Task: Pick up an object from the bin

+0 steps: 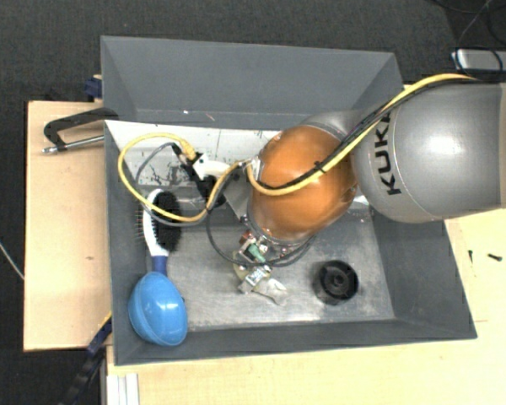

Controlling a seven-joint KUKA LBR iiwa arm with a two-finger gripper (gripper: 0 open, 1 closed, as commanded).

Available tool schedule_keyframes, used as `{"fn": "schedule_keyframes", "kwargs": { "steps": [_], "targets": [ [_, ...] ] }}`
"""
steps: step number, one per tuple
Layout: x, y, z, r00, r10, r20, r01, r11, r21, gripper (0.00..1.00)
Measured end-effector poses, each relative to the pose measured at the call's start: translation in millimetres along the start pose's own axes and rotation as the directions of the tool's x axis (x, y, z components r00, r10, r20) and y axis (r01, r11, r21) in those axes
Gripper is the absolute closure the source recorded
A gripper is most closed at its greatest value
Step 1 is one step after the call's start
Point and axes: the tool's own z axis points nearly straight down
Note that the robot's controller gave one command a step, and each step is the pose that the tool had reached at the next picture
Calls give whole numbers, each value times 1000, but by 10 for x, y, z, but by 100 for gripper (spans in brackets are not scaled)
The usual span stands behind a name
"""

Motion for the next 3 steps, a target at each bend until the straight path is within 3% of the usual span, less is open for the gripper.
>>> {"fn": "schedule_keyframes", "kwargs": {
  "steps": [1, 2, 3],
  "targets": [
    [0, -22, -267, 1000, 4, 13, -4, 1000, -1, 100],
    [-6, -41, -431, 1000, 8, 14, -8, 1000, -2, 100],
    [-5, -67, -843, 1000, 12, 12, -12, 1000, -1, 100]
  ]
}}
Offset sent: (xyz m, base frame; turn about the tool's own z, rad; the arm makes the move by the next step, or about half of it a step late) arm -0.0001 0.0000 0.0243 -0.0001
